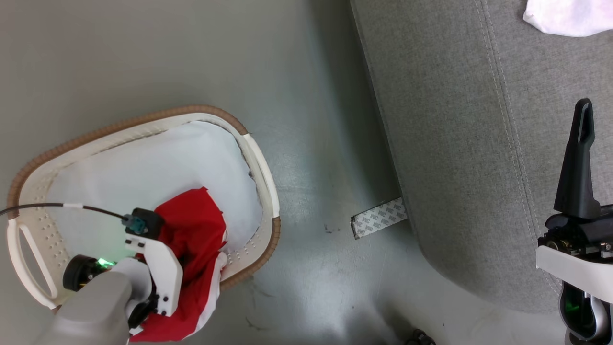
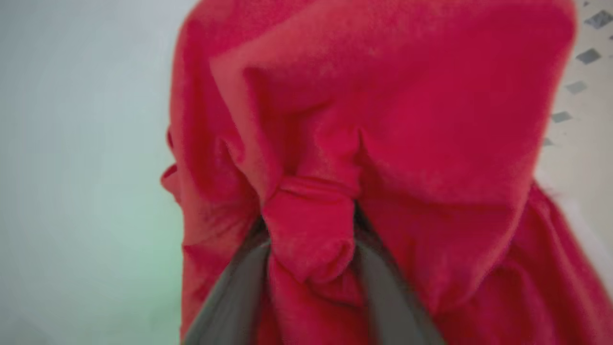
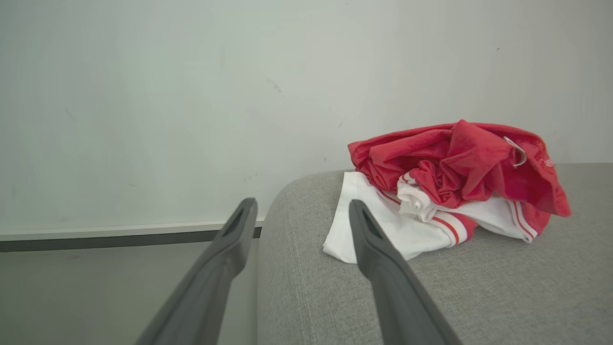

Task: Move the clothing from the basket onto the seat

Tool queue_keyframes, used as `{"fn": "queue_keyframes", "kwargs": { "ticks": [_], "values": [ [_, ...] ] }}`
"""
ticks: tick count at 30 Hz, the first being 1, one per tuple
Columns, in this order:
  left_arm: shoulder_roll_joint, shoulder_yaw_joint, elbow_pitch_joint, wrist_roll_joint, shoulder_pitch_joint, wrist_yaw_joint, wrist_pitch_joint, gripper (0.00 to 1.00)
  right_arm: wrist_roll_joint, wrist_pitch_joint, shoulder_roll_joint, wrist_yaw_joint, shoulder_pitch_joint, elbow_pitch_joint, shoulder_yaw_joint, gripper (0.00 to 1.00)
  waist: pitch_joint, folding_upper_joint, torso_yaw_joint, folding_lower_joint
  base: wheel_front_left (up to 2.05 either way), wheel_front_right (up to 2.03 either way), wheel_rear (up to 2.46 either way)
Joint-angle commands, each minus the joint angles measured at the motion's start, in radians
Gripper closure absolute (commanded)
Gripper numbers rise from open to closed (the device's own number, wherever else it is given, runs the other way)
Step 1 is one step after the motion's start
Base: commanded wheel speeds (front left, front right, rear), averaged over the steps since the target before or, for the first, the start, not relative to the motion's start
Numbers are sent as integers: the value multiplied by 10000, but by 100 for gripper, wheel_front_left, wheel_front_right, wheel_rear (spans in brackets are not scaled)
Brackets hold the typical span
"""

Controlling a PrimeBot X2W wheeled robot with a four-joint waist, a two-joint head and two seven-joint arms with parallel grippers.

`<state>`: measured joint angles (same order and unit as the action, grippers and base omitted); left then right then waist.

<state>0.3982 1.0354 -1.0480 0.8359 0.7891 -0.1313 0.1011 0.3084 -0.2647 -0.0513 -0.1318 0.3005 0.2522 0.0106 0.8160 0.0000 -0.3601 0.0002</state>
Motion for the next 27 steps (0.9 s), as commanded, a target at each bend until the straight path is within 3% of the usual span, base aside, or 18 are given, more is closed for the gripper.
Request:
{"fn": "queue_keyframes", "kwargs": {
  "ticks": [1, 10, 27],
  "values": [
    [85, 160, -37, 207, 37, 13, -17, 100, 28, 6, 14, 23, 108, -63, 1, 0, -67, 0, -2, -2, 0, 0, 0],
    [-335, 914, -113, 1057, -151, 13, -898, 100, -272, 4, 12, 22, -92, -385, 154, 0, -1376, 0, 441, -2, 0, 0, 0],
    [-1526, 2011, 939, 2123, -1084, 13, -3550, 100, -1083, 6, 1, 23, -1462, -1892, 20, 0, -5758, 0, 2607, -2, 0, 0, 0]
  ]
}}
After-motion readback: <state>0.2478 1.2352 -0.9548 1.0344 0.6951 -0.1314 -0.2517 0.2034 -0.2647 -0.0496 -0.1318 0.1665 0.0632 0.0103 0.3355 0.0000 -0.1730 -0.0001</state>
